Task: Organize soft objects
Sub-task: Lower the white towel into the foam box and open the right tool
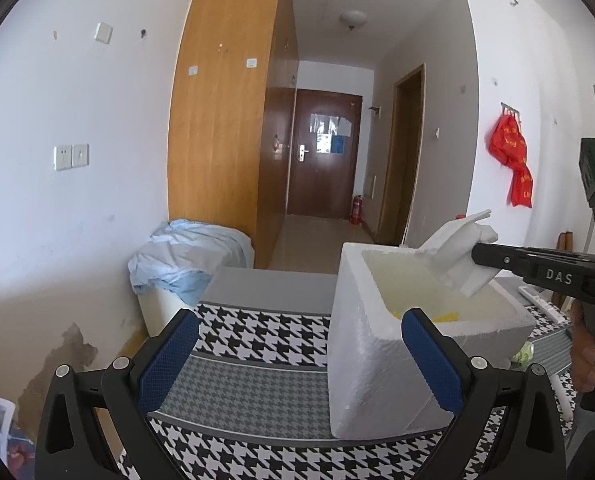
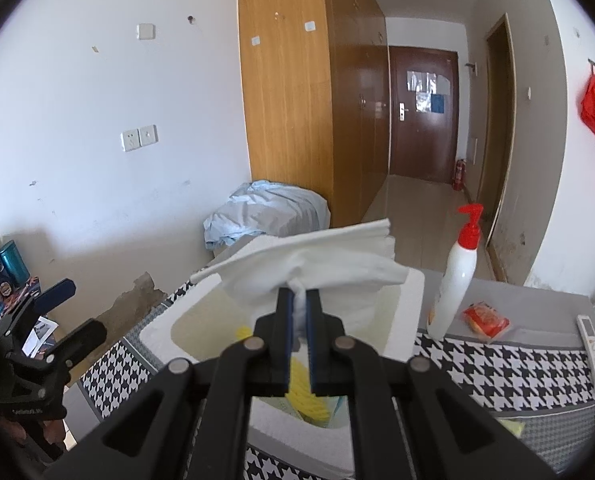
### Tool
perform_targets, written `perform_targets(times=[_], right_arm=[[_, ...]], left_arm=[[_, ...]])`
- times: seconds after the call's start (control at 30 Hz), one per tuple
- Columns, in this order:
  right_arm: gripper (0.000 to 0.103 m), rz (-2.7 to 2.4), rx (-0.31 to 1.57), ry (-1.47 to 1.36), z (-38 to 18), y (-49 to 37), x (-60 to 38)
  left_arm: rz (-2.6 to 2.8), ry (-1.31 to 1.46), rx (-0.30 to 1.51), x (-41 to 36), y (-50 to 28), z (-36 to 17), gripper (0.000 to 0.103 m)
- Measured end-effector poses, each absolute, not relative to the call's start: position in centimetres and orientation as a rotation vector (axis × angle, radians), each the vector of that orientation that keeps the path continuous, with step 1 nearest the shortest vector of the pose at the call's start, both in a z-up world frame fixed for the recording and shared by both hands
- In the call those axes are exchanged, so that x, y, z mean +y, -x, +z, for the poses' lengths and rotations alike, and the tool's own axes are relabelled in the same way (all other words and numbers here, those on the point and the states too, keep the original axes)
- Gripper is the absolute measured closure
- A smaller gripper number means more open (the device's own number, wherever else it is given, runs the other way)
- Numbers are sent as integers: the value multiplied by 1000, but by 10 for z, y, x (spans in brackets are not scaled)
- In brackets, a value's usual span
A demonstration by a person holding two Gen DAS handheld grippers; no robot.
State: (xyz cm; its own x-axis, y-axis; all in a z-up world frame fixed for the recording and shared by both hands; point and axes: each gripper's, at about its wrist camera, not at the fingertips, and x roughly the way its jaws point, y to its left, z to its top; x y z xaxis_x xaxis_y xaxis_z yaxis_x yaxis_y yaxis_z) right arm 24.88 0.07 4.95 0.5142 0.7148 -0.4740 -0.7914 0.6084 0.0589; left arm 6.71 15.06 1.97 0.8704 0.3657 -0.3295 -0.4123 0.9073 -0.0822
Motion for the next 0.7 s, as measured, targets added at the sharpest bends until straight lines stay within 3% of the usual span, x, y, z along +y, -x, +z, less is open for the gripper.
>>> perform_targets(times=[0.03, 0.1, 0.17, 0.3, 0.7], right_arm=[[92, 906, 492, 179, 48, -250, 3], [72, 902, 504, 184, 46, -251, 5], [60, 905, 514, 178, 45, -253, 5], [46, 917, 514, 169, 47, -251, 3], [34, 929, 487, 155, 51, -237, -14]], left_arm=[[407, 154, 318, 151, -67, 19, 1], [405, 155, 325, 151, -68, 16, 1], [405, 159, 331, 151, -69, 15, 1], [408, 166, 337, 151, -70, 14, 1], [385, 156, 341, 138, -70, 17, 1]])
